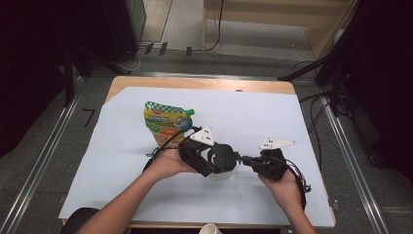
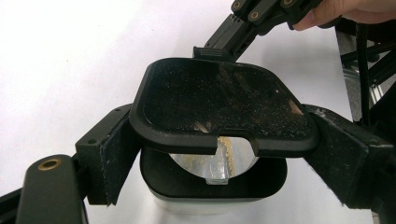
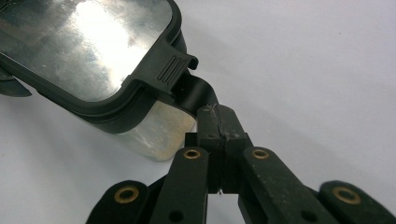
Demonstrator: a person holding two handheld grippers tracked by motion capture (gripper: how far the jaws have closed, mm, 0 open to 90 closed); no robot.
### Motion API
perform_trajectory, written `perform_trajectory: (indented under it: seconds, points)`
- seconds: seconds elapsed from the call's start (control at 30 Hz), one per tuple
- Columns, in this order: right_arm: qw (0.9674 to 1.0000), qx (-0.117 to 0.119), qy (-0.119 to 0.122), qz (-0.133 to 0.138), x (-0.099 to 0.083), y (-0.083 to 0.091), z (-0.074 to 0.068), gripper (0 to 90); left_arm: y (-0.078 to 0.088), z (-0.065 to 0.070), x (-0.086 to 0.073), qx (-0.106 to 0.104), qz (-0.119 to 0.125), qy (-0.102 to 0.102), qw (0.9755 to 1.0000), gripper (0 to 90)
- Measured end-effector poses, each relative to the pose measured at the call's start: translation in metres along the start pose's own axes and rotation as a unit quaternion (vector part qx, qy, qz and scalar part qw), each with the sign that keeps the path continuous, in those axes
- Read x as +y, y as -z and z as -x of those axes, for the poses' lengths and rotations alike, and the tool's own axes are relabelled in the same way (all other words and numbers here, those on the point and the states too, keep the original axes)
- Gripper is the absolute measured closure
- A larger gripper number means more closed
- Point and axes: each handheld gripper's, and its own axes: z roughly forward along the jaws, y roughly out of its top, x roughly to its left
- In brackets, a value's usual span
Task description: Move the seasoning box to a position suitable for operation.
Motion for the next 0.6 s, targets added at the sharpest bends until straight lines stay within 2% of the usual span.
perform_trajectory:
  seconds: [0.07, 0.1, 0.13, 0.17, 0.27, 0.4, 0.47, 0.5, 0.53, 0.6]
  points:
    - [1.0, 0.0, 0.0, 0.0, 0.0, 0.0, 0.0, 90.0, 0.001, 0.0, 0.001, -0.002, 0.005, -0.003, 1.0, 16.2]
    - [1.0, 0.0, 0.0, 0.0, 0.0, 0.0, 0.0, 90.0, 0.003, 0.0, 0.001, -0.025, 0.016, 0.007, 0.9995, 21.6]
    - [1.0, 0.001, -0.001, 0.0, 0.0, 0.0, 0.0, 90.0, 0.004, -0.001, 0.002, -0.045, 0.025, 0.014, 0.9986, 30.9]
    - [1.0, 0.002, -0.002, 0.001, 0.0, 0.0, 0.0, 90.0, 0.005, 0.0, 0.003, -0.045, 0.032, 0.018, 0.9983, 36.3]
    - [1.0, 0.001, 0.0, 0.0, 0.0, 0.0, -0.001, 90.0, 0.005, 0.002, 0.006, -0.042, 0.026, 0.008, 0.9988, 37.4]
    - [1.0, 0.002, 0.0, 0.0, 0.0, 0.0, -0.001, 90.0, 0.007, 0.005, 0.01, -0.055, 0.026, 0.014, 0.998, 48.7]
    - [1.0, 0.002, 0.0, 0.0, 0.0, 0.0, -0.001, 90.0, 0.007, 0.006, 0.012, -0.053, 0.021, 0.022, 0.9981, 48.9]
    - [1.0, 0.002, -0.001, 0.0, 0.0, 0.0, -0.001, 90.0, 0.008, 0.005, 0.013, -0.059, 0.02, 0.023, 0.9978, 49.1]
    - [1.0, 0.001, -0.001, 0.0, 0.0, 0.0, -0.001, 90.0, 0.008, 0.005, 0.014, -0.063, 0.021, 0.031, 0.9973, 54.8]
    - [1.0, 0.004, -0.001, 0.0, 0.0, 0.0, -0.001, 90.0, 0.009, 0.006, 0.017, -0.06, 0.02, 0.031, 0.9975, 55.3]
